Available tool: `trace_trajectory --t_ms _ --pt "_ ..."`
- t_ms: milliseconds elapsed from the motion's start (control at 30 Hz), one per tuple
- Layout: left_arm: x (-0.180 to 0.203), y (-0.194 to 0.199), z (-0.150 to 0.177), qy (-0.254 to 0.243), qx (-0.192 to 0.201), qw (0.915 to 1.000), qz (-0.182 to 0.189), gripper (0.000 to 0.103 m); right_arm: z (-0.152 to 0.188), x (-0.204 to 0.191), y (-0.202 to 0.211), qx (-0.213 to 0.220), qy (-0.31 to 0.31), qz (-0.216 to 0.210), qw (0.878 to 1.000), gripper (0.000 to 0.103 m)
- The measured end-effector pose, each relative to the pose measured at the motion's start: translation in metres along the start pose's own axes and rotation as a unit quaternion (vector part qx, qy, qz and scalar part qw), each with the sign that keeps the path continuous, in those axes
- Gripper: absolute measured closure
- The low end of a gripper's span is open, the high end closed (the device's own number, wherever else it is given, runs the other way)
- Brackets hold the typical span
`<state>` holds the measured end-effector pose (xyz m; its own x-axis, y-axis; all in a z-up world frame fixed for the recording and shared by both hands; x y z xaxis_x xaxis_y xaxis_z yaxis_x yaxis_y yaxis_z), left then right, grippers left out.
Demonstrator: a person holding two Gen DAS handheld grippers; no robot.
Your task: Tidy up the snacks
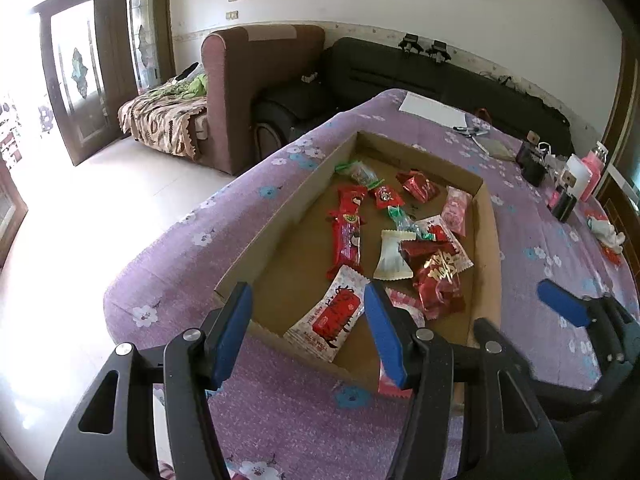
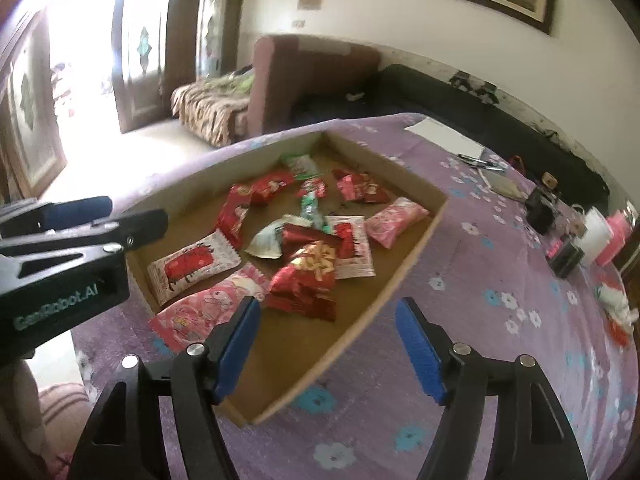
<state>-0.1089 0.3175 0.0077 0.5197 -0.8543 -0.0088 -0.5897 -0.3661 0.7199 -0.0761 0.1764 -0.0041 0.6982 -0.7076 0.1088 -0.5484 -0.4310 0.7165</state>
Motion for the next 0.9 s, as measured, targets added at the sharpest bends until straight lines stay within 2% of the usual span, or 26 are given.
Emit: trace_trajectory --t_ms 67,167,467,900 --pt "0.001 0.0 0.0 -0.001 -0.001 1.0 -0.002 0.043 0.003 0.009 0.007 0.006 -0.018 0.001 1.0 0.031" --pt "0.005 0.001 0.0 -0.004 0.002 0.9999 -0.012 0.031 0.008 0.023 0.011 0.008 -0.044 0.001 0.999 0.03" --pt "0.021 0.006 0.002 -0.027 0.007 0.9994 -0.02 0.031 0.023 0.05 0.02 0.013 -0.097 -0.003 0.995 0.026" --pt "0.046 0.006 0.01 -0.051 -0.005 0.9984 -0.023 0.031 0.035 0.053 0.035 0.031 -0.094 0.007 0.995 0.021"
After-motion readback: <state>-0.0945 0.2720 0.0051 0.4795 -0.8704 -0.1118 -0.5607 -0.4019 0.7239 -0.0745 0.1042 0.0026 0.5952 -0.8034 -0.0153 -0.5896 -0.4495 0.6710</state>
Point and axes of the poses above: each gripper's, at about its wrist camera, not at the fingertips, and y roughly against the way its jaws point, x to its right, z to its underside, the point moved 9 cm from there along -y, roughly the way its jaws point, and after that the axes turned 5 degrees about -z, right-handed, at the moved point
